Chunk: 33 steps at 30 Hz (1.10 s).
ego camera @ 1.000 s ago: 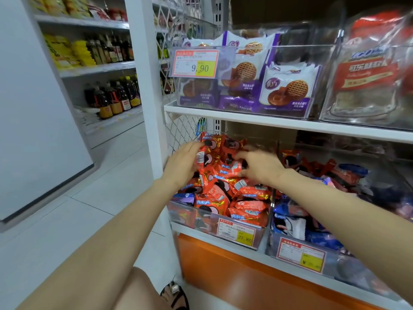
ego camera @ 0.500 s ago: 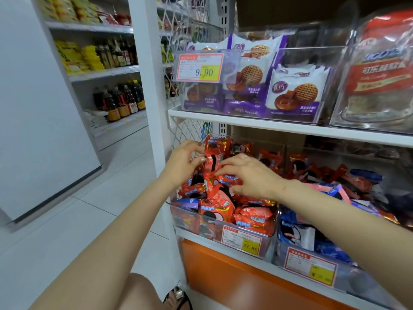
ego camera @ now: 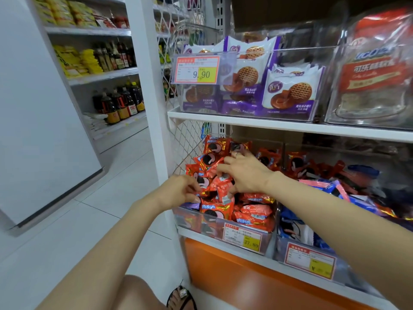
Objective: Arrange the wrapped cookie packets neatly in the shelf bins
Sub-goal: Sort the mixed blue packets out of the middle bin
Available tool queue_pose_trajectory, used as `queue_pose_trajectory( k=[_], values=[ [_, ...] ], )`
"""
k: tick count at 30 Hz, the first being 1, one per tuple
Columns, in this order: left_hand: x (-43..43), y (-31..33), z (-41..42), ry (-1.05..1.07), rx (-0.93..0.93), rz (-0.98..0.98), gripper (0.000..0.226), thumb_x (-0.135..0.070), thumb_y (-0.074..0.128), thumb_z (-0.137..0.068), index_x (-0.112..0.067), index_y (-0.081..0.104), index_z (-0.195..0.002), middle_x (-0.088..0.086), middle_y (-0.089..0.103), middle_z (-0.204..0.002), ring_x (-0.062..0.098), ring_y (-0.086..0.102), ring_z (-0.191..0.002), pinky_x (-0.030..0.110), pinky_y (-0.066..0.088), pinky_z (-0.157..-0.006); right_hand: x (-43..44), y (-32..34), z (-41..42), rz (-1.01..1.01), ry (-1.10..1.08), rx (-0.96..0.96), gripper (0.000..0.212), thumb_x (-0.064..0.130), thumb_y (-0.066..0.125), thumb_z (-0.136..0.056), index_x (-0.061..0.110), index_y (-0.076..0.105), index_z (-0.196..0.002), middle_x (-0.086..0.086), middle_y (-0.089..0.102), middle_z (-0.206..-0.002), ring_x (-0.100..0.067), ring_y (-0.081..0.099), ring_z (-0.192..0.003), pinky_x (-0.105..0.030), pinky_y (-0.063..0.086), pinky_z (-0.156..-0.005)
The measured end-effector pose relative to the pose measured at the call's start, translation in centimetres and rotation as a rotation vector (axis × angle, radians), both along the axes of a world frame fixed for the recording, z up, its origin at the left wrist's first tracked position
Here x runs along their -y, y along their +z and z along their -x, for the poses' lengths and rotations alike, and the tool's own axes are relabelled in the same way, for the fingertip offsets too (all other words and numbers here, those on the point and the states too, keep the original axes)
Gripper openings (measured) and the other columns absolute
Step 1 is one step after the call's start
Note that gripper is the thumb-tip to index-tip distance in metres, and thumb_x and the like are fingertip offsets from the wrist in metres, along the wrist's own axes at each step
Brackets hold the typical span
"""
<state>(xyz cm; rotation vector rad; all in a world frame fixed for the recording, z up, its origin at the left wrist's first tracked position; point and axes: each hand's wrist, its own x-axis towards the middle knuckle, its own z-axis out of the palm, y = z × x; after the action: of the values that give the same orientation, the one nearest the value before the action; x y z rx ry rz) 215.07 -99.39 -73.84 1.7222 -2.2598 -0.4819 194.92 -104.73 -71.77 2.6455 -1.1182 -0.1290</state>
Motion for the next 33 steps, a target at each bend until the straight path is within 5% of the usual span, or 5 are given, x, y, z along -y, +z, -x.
queue_pose_trajectory(
  k=[8,18,23,29,33],
  values=[
    [-0.1,-0.1,-0.4,-0.075,0.125,-0.104,0.030,-0.029,0.072,-0.080,-0.012,0.068,-0.104,0.002,0.066,-0.105,0.015,0.058,-0.095,0.027,0.046,-0.087,-0.8,-0.6,0.1,-0.038,-0.011,0.174,0.051,0.037,0.063,-0.086,0.032,0.046,-0.134,0.000,0.043,-0.126,-0.021,0.033,-0.123,-0.038,0.024,-0.104],
    [-0.1,1.2,-1.0,0.239,0.089,0.420,0.010,-0.014,0.054,-0.091,-0.010,0.064,-0.091,0.009,0.069,-0.093,0.028,0.063,-0.089,0.036,0.050,-0.077,-3.4,-1.2,0.0,-0.180,0.116,0.247,0.032,0.055,0.061,-0.081,0.033,0.067,-0.103,0.005,0.045,-0.106,-0.014,0.034,-0.103,-0.028,0.021,-0.081],
    [-0.4,1.2,-0.6,0.139,0.173,0.120,0.037,-0.046,0.071,-0.075,-0.016,0.063,-0.094,0.002,0.067,-0.093,0.020,0.060,-0.088,0.030,0.047,-0.072,-3.4,-1.8,-0.2,-0.115,0.060,0.192,0.027,0.049,0.062,-0.083,0.026,0.064,-0.096,0.006,0.036,-0.097,-0.018,0.036,-0.105,-0.033,0.023,-0.084],
    [-0.3,0.4,-0.3,0.132,0.390,0.173,0.027,-0.029,0.065,-0.085,-0.016,0.058,-0.108,0.003,0.065,-0.103,0.023,0.057,-0.097,0.025,0.036,-0.067,-3.1,-1.5,-0.1,-0.159,0.019,0.164,0.025,0.046,0.064,-0.082,0.026,0.064,-0.097,0.006,0.038,-0.098,-0.016,0.034,-0.103,-0.033,0.025,-0.088],
    [-1.1,2.1,-0.4,0.225,0.077,0.399,0.016,-0.025,0.066,-0.083,-0.021,0.058,-0.096,-0.003,0.063,-0.088,0.019,0.058,-0.084,0.026,0.036,-0.059,-2.4,-1.0,0.5,-0.260,-0.029,0.538,0.052,0.043,0.072,-0.078,0.031,0.052,-0.125,0.004,0.050,-0.120,-0.015,0.043,-0.116,-0.033,0.033,-0.095]
  ],
)
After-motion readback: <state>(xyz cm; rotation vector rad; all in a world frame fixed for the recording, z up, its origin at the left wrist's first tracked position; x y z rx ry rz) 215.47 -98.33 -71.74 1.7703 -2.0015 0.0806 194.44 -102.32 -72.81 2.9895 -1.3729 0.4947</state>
